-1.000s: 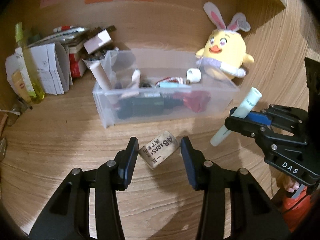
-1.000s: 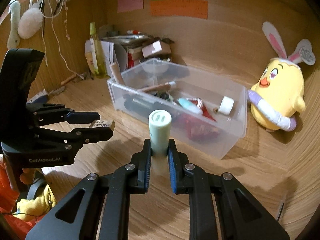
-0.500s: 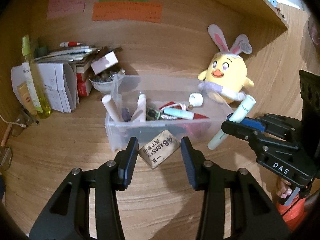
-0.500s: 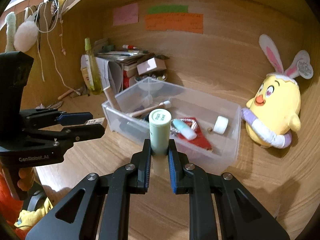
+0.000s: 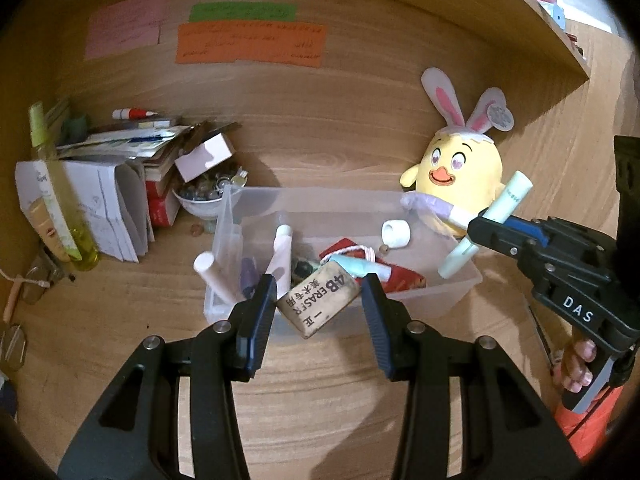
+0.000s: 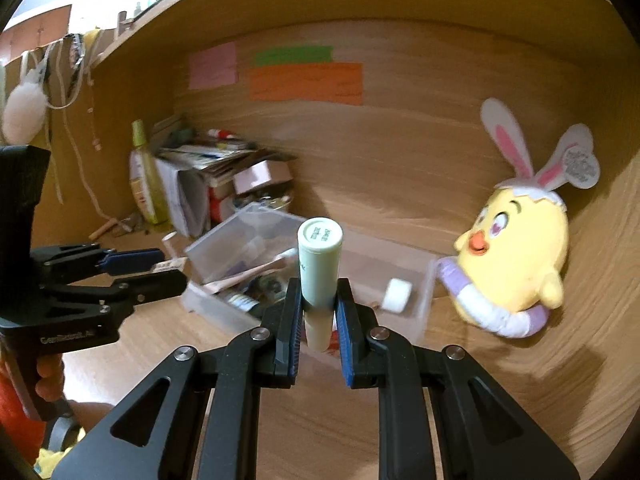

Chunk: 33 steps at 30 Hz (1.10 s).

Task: Organize objects
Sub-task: 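Grasp the eraser with the left tool while the right tool lifts the chalk stick, then open both tools to drop the eraser and chalk stick into the box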

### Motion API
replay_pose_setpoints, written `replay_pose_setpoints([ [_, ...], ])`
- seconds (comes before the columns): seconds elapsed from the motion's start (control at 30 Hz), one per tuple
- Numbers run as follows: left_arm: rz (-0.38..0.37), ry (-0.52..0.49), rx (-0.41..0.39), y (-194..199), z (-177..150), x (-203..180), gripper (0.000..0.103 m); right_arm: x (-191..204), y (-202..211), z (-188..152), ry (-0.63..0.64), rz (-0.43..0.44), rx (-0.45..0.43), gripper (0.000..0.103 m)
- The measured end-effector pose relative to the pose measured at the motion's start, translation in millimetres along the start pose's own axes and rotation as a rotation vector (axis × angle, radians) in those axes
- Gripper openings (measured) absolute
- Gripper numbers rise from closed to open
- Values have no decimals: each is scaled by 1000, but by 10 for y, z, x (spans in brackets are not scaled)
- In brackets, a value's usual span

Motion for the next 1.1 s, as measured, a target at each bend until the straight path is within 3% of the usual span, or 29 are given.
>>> replay_pose_setpoints([
  [0.37, 20, -3, 52, -399, 77, 17, 44, -293, -444, -133, 54, -150, 113, 14],
  [0.7, 37, -1, 93, -683, 43, 80, 44, -189, -780, -265, 104, -157, 182, 15],
  [0.93, 50, 8, 111, -763, 13, 137, 44, -56, -904, -253, 29, -30, 192, 24],
  [1.0, 45, 17, 107, -738, 26, 151, 47, 10, -953, -287, 20, 12, 211, 34],
  [1.1, 42, 20, 96, -690, 51, 151, 48, 57, -956, -312, 46, -7, 210, 37],
])
Point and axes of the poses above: each gripper's, at about its wrist camera, not at the fingertips, and y roughly against the way its jaws point, x to its left, z to its top, the point moved 10 cm from there along -y, roughly the way its jaws point, and after that the axes turned 6 degrees about y, right-handed, at the moved point
